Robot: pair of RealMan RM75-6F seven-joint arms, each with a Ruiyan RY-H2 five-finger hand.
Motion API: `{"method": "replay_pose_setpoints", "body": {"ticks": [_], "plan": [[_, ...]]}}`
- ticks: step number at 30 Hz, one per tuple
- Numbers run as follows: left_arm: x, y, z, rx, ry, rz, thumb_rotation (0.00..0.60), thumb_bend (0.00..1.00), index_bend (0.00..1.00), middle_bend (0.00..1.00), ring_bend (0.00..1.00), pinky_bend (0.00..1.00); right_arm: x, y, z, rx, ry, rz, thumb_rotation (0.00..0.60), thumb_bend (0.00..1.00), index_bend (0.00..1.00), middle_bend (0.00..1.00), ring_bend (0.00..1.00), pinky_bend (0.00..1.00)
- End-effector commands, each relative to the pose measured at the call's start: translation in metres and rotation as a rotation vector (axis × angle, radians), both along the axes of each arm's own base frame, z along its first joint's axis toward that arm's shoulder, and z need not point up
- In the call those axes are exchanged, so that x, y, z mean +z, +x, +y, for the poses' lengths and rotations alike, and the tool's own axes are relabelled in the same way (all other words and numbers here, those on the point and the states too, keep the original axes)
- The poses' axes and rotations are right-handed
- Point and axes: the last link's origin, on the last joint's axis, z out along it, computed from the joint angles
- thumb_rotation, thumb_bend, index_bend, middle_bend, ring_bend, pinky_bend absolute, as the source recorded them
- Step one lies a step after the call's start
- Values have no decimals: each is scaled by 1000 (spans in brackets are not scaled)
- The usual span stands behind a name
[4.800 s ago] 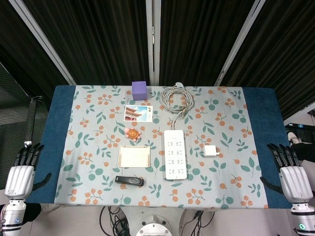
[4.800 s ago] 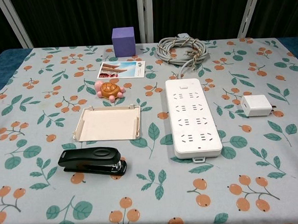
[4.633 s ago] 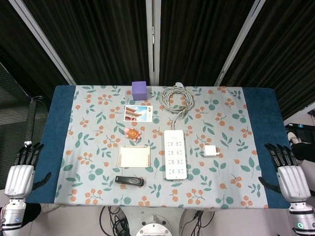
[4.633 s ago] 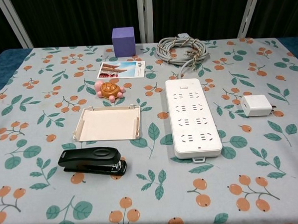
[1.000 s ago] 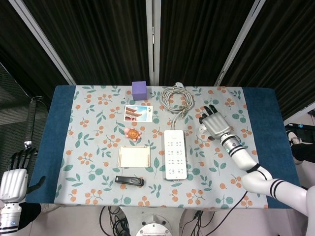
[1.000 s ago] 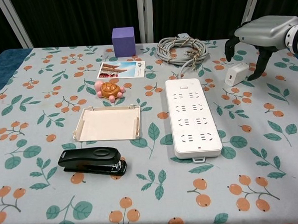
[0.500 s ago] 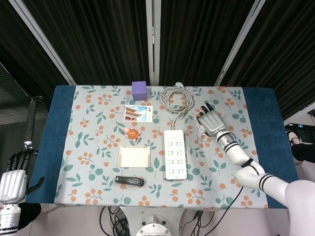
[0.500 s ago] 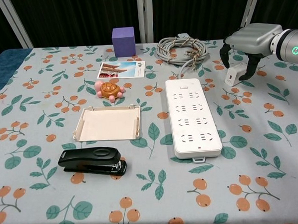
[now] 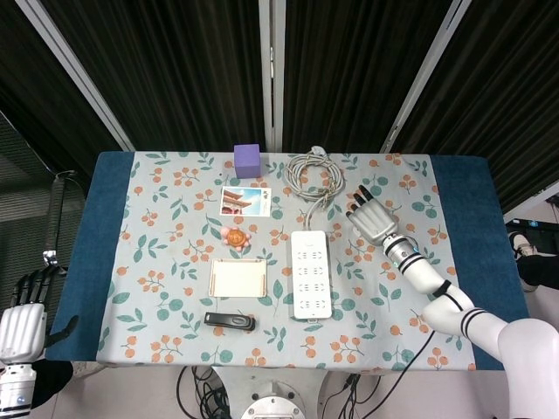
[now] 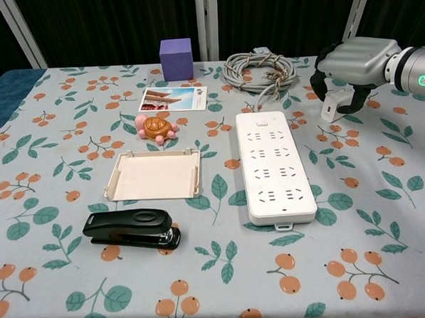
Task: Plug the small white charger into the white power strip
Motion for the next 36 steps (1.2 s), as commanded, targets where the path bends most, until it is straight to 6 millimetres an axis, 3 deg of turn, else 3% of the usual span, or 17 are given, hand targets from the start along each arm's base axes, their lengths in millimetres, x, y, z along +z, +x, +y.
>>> {"method": "replay_pose_setpoints", "body": {"ticks": [1,10,17,21,29,36], "plan": [[0,0,0,-3,1,-1,600,222,0,45,0,0,1,0,0,37,-3,52,600,211,469,355,134,66],[-1,-2,-2,4,3,-6,600,221,0,45,0,0,-7,0,2,88,-12,130,600,214,470,365,144,67],[-1,-3,-3,5,7,-9,600,221,0,45,0,0,-4,3,5,71,-31,40,600,303,666,492,269,125],[0,-3,-3,4,9,-7,600,221,0,45,0,0,7,8,10,28,-44,-117,600,315,730,532,310,139],[0,0,0,-13,7,-4,600,222,0,45,0,0,33,19,31,-171,-18,-639,600,319,770,562,336,147],[1,2,0,-23,10,-3,600,221,0,45,0,0,27,27,61,-377,66,-1058,600,327,785,567,339,148]]}}
